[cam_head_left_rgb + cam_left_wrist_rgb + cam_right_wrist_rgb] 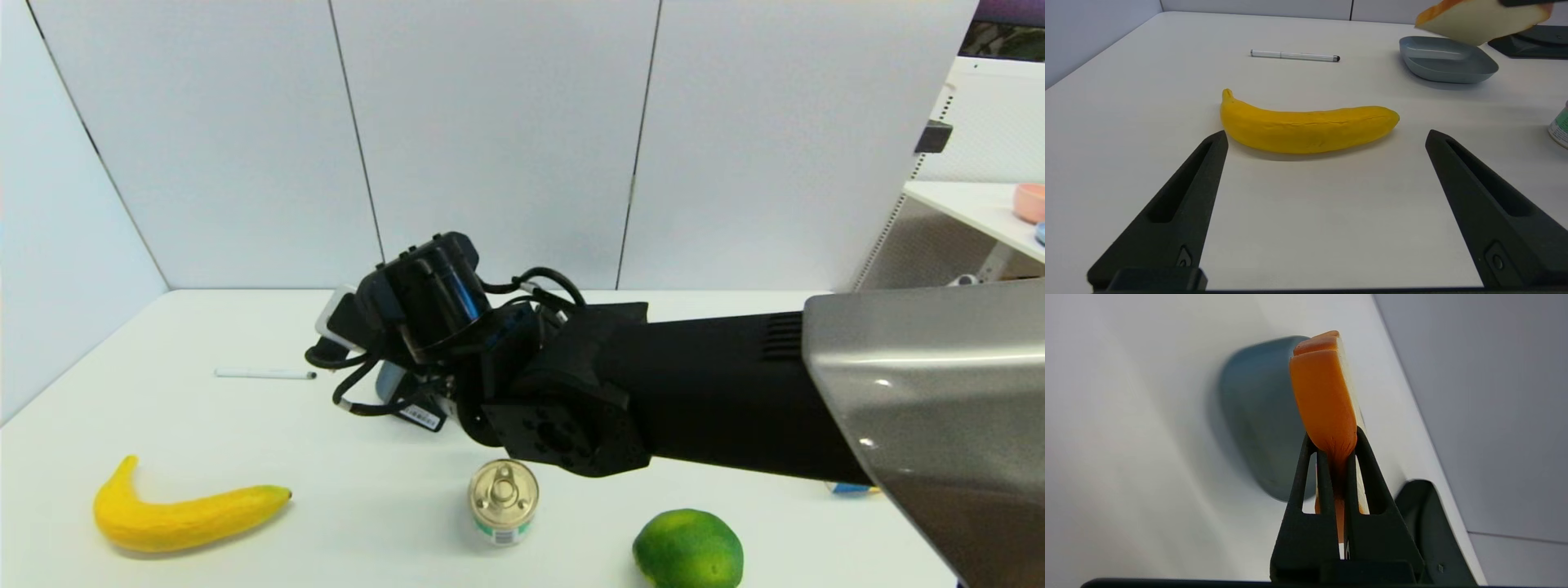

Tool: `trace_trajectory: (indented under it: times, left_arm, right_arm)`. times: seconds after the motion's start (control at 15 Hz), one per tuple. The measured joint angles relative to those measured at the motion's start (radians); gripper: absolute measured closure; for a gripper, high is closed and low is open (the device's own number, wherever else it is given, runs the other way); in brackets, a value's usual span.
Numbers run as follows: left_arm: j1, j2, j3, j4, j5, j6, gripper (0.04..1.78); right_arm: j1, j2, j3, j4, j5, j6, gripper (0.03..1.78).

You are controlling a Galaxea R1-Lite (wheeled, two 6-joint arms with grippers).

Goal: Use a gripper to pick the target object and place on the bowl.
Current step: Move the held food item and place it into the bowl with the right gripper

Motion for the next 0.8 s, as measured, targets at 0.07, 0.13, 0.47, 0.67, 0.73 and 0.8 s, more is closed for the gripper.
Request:
trace_trajectory:
  times: [0.07,0.13,0.47,0.67,0.73,0.8]
  left_arm:
    - [0.000,0.000,0.000,0.000,0.000,0.000,0.11]
    - [0.000,0.000,0.000,0.000,0.000,0.000,0.11]
    - [0.000,0.000,0.000,0.000,0.000,0.000,0.11]
    - [0.000,0.000,0.000,0.000,0.000,0.000,0.11]
    - [0.000,0.000,0.000,0.000,0.000,0.000,0.11]
    - [0.000,0.000,0.000,0.000,0.000,0.000,0.11]
  right_arm:
    - [-0.008,-0.014,-0.003,0.004,0.000,0.000,1.70]
    - [-0.016,-0.028,-0.004,0.004,0.000,0.000,1.70]
    - [-0.097,-0.080,-0.003,0.043,0.000,0.018,1.70]
    - [-0.158,-0.126,0.006,0.080,0.004,0.022,1.70]
    - [-0.182,-0.147,0.013,0.095,0.005,0.026,1.70]
    - [-0.208,-0.172,0.025,0.118,0.006,0.040,1.70]
